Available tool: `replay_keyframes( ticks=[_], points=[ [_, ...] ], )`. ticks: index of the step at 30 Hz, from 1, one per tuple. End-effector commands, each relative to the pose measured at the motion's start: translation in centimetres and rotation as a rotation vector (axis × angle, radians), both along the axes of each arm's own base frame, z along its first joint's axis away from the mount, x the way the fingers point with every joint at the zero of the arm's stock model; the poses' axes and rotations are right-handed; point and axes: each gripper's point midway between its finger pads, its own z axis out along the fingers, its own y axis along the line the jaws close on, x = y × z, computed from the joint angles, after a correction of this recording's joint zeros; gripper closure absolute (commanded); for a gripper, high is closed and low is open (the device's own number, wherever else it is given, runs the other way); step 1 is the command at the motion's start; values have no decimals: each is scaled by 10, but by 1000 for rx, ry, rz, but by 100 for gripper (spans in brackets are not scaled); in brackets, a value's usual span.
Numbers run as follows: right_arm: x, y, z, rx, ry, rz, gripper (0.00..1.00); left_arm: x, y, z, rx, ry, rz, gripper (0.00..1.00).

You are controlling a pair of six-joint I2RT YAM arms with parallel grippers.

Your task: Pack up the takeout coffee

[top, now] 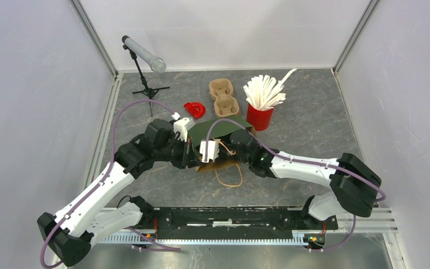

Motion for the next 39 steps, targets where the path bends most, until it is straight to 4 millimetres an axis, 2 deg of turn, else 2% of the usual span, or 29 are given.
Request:
replay_keyframes(
  ticks=[1, 9, 18, 21, 25, 32, 39],
  points=[
    [-3, -8, 26, 45, -12, -16, 77, 0, -8, 29, -83, -37, 0, 98],
    [-19, -23, 32, 0, 9, 16, 77, -1, -8, 34, -97, -35, 10, 98],
    [-31, -28, 50, -3, 49, 43, 75, -3, -12, 43, -131, -17, 8, 98],
    [-34, -33, 47, -20, 72, 39, 75, -5, -13, 46, -145, -5, 9, 98],
    [-35, -34, 51, -23, 94, 31, 75, -8, -13, 51, -161, 6, 14, 98],
    [-42, -26, 69, -3, 162, 52, 73, -9, -12, 56, -150, 25, 27, 98],
    [-48, -22, 66, -30, 226, 75, 71, -7, -12, 60, -128, 41, 23, 98]
  ],
)
